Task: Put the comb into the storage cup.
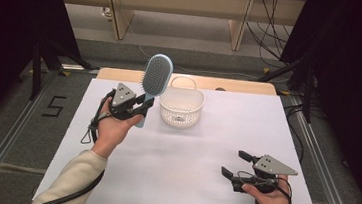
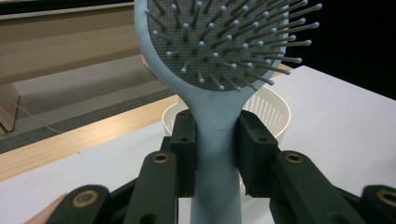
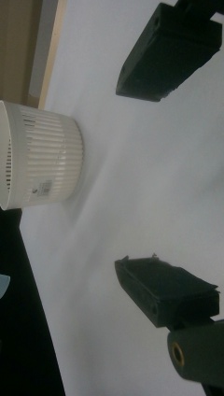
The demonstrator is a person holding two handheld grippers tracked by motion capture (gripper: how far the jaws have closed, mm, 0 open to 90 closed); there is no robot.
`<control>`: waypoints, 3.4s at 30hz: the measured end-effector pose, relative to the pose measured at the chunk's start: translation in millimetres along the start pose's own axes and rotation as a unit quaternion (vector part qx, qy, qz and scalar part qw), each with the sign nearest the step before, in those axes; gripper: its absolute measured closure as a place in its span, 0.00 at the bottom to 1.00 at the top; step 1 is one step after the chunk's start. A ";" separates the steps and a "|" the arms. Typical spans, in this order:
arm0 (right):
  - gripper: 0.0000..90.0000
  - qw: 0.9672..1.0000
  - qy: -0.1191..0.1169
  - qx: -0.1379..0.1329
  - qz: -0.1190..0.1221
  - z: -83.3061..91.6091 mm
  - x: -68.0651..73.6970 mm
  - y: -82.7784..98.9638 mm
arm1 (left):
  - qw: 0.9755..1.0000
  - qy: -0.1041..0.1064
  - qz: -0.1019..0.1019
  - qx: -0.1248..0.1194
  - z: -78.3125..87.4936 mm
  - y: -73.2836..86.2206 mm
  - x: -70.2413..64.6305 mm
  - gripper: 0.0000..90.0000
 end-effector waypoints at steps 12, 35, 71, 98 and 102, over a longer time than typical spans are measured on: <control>0.16 1.000 0.001 -0.002 -0.001 0.1 0.0 -0.1 | 1.000 0.004 -0.001 -0.005 -2.8 -5.2 -4.2 0.78; 0.16 1.000 0.001 -0.001 0.000 0.5 0.1 -0.1 | 1.000 0.008 -0.003 -0.004 -10.9 -10.4 -10.0 0.78; 0.16 1.000 0.001 -0.001 -0.001 0.5 0.0 -0.1 | 1.000 0.008 -0.006 -0.002 -21.1 -21.3 -12.5 0.78; 0.16 1.000 0.001 -0.002 0.001 0.4 -0.4 -0.2 | 1.000 0.012 -0.007 -0.002 -26.5 -29.8 -15.4 0.78; 0.16 1.000 0.001 -0.002 0.001 0.4 -0.2 -0.2 | 1.000 0.011 -0.007 -0.002 -27.2 -31.2 -15.2 0.78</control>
Point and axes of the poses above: each handheld gripper's, and its own axes: z roughly backward along the jaws, y roughly out of its underside, x roughly to its left, the point moved 1 cm from there along -z, roughly forward along the jaws, and after that the axes turned 8 degrees about x, right-handed, at the moved point
